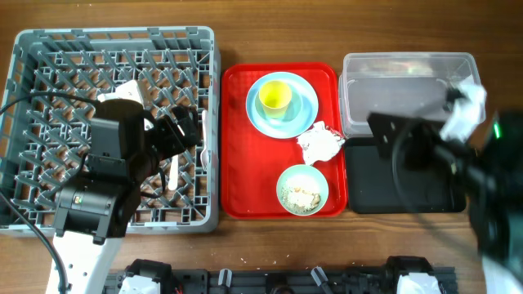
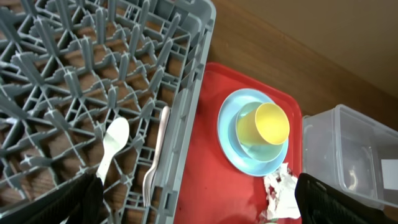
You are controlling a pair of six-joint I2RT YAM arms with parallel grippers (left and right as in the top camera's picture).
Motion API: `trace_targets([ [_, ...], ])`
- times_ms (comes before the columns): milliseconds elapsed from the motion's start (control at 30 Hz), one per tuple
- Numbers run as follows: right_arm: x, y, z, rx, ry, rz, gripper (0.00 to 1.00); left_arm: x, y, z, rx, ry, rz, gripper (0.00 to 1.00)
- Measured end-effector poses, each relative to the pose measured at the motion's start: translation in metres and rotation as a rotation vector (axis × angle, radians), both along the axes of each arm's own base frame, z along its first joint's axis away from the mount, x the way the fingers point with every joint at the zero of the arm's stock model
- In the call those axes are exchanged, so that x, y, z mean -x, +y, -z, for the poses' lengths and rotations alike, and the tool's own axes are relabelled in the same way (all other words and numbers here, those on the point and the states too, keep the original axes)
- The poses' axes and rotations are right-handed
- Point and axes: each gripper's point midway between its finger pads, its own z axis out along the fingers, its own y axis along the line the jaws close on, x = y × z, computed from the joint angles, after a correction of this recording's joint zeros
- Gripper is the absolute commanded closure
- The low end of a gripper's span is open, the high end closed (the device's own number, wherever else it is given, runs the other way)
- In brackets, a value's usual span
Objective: Sort waste into correct bins and load items into the dishwasher rack
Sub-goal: 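Reach the right gripper to the crumpled tissue and grasp it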
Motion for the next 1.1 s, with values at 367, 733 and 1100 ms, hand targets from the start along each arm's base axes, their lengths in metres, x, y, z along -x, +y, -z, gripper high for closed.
trace_targets([
  [367, 0.008, 0.093, 0.089, 0.214, 0.341, -0.127, 0.22, 0.0, 0.0, 0.0, 0.0, 0.0, 0.0, 0.0],
  [733, -0.019, 0.078, 0.178, 0.669, 0.461, 0.11, 0.0, 0.0, 0.0, 0.0, 0.0, 0.0, 0.0, 0.0],
  [1100, -0.032, 0.046, 0.224, 0.664, 0.551, 0.21, 0.33, 0.0, 0.0, 0.0, 0.0, 0.0, 0.0, 0.0],
])
